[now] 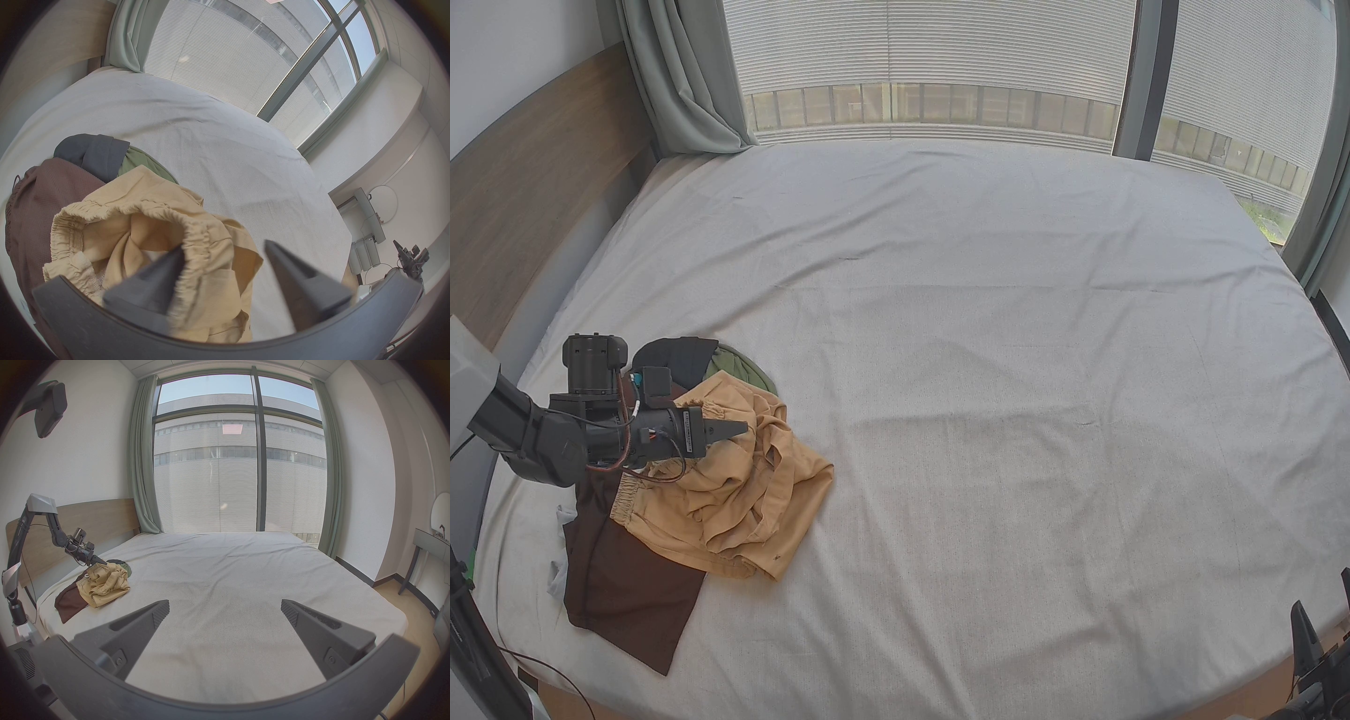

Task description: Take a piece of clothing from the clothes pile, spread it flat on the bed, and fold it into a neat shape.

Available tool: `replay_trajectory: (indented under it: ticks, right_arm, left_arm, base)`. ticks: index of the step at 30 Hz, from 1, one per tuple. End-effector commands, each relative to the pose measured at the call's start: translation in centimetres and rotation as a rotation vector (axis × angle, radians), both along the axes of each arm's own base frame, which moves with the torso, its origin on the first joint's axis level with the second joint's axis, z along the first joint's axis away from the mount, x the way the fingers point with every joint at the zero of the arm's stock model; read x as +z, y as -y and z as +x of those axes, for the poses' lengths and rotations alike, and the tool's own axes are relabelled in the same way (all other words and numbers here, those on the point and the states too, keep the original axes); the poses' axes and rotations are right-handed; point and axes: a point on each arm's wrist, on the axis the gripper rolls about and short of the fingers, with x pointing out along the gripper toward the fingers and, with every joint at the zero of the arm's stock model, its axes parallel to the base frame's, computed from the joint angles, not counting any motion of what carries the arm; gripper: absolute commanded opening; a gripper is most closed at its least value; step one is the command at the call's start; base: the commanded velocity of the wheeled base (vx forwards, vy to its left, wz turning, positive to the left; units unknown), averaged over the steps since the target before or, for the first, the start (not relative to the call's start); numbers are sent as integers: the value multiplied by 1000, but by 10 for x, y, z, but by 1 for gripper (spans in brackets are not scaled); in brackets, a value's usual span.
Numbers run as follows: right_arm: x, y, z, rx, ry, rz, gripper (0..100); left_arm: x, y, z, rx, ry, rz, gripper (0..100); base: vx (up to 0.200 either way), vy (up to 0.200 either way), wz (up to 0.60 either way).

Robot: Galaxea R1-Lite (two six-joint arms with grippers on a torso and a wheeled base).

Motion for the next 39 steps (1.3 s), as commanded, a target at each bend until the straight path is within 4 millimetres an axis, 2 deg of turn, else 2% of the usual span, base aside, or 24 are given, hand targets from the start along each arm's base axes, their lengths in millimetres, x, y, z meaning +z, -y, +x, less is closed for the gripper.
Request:
replay_trajectory:
  ticks: [1,8,16,21,30,39]
  right_arm:
    - [-5,0,0,-2,0,0,100]
    - [-5,0,0,-2,0,1,100]
    - [-5,0,0,-3,0,3,100]
    - [-5,0,0,-3,0,3,100]
    - [-5,0,0,-3,0,3,100]
    - [-5,0,0,-3,0,5,100]
  left_arm:
    - [-3,1,2,-3,-7,-1,0]
    - [0,0,0,-6,-4,-9,0]
    - [40,1,-22,42,7,-132,0]
    - [53,3,-34,61,8,-176,0]
    - [66,4,-53,105,1,-283,0]
    - [54,7,-67,90,72,-308,0]
  base:
    - [0,0,0]
    - [0,0,0]
    - [0,0,0]
    - [0,0,0]
    - [0,0,0]
    - [0,0,0]
